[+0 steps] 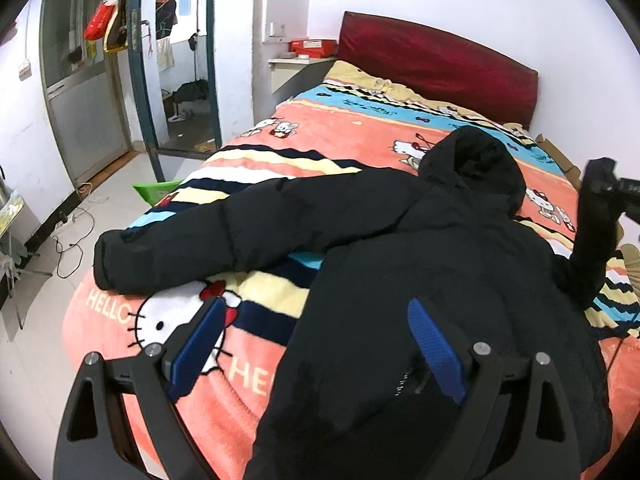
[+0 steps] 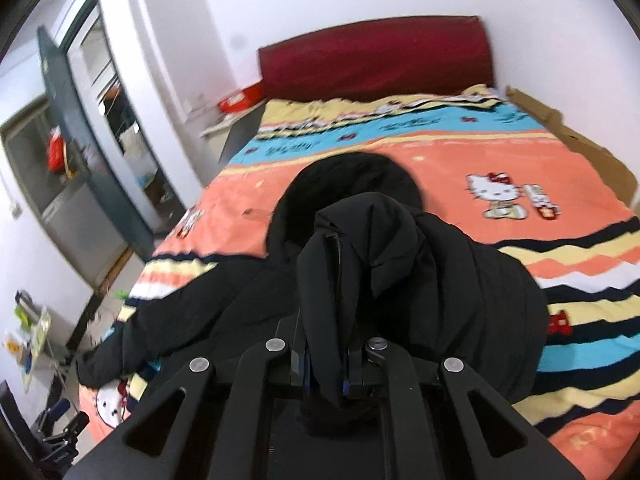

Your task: Fold large clothes

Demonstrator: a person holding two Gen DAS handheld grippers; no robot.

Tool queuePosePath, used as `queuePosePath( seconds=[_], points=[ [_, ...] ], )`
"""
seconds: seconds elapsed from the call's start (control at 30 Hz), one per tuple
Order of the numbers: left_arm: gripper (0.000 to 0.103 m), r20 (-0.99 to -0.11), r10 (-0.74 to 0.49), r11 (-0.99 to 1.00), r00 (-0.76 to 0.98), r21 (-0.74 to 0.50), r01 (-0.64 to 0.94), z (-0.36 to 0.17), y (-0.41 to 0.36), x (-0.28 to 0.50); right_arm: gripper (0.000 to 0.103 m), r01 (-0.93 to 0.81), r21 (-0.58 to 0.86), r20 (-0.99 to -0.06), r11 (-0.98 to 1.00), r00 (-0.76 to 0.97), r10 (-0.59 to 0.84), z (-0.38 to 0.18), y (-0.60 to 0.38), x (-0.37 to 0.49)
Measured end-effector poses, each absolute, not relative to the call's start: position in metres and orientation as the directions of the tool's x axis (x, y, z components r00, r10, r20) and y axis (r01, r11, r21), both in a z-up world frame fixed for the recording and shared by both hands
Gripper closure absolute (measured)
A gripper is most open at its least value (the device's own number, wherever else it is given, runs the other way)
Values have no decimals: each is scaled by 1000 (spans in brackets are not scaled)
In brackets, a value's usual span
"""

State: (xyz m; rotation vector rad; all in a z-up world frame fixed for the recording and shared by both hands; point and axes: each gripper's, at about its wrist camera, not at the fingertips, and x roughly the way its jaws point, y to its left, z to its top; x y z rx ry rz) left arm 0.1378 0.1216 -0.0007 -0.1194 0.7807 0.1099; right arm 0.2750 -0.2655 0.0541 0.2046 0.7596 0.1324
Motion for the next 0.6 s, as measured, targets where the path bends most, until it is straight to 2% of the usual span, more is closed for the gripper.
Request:
queuePosePath(
  seconds=[0.3, 0.47, 0.57, 0.6],
  points=[
    [10, -680, 101, 979, 726, -61, -193, -2, 139, 122, 92, -162, 183, -780, 970, 576, 244, -38, -151, 292],
    [10, -672, 69, 981, 737, -90, -174, 2, 143, 117, 91, -188, 134, -835, 973, 507, 213, -80, -111, 297],
    [10, -676, 71, 983, 733, -77, -166, 3, 141, 114, 88, -194, 93, -851, 977, 494, 179, -92, -99, 297],
    [10, -684, 65, 984, 727, -78, -162, 3, 140, 114, 84, -198, 89, -854, 976, 490, 177, -93, -96, 297]
  ],
)
